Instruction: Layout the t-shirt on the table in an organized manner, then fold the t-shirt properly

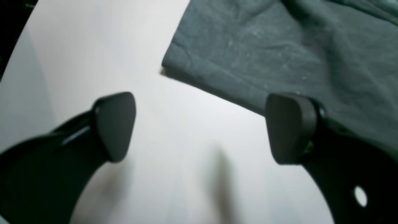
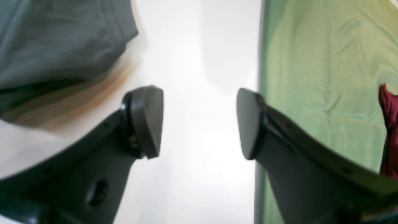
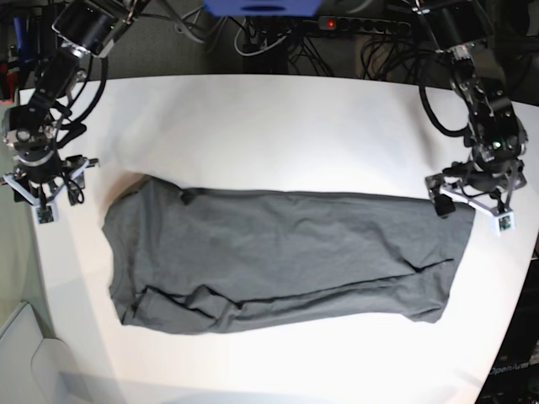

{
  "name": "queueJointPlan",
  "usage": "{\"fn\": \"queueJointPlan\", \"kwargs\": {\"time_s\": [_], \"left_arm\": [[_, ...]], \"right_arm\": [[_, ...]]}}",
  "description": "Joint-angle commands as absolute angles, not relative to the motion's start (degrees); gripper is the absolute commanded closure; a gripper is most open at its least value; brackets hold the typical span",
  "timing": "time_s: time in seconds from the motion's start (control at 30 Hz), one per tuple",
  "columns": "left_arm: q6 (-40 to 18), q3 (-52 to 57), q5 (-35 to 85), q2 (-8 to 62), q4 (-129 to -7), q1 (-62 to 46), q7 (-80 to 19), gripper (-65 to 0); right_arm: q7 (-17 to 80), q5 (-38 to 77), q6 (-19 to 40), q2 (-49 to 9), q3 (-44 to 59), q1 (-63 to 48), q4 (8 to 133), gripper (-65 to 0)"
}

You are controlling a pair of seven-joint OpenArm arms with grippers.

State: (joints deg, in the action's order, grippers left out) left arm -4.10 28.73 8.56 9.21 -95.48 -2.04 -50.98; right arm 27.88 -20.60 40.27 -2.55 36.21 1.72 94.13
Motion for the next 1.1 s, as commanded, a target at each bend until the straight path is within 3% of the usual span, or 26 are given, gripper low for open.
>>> {"fn": "queueJointPlan", "kwargs": {"time_s": [0.0,1.07], "left_arm": [[-3.91,28.88,8.66,9.89,-96.57,-1.36,-49.98,-65.0],[-4.09,28.97,8.75,9.01,-96.31,-1.45,-49.98,-65.0]], "right_arm": [[26.59,-19.91,40.0,-3.3,36.26,2.42,94.99,-37.7],[26.51,-19.91,40.0,-4.09,36.26,2.42,94.99,-37.7]]}}
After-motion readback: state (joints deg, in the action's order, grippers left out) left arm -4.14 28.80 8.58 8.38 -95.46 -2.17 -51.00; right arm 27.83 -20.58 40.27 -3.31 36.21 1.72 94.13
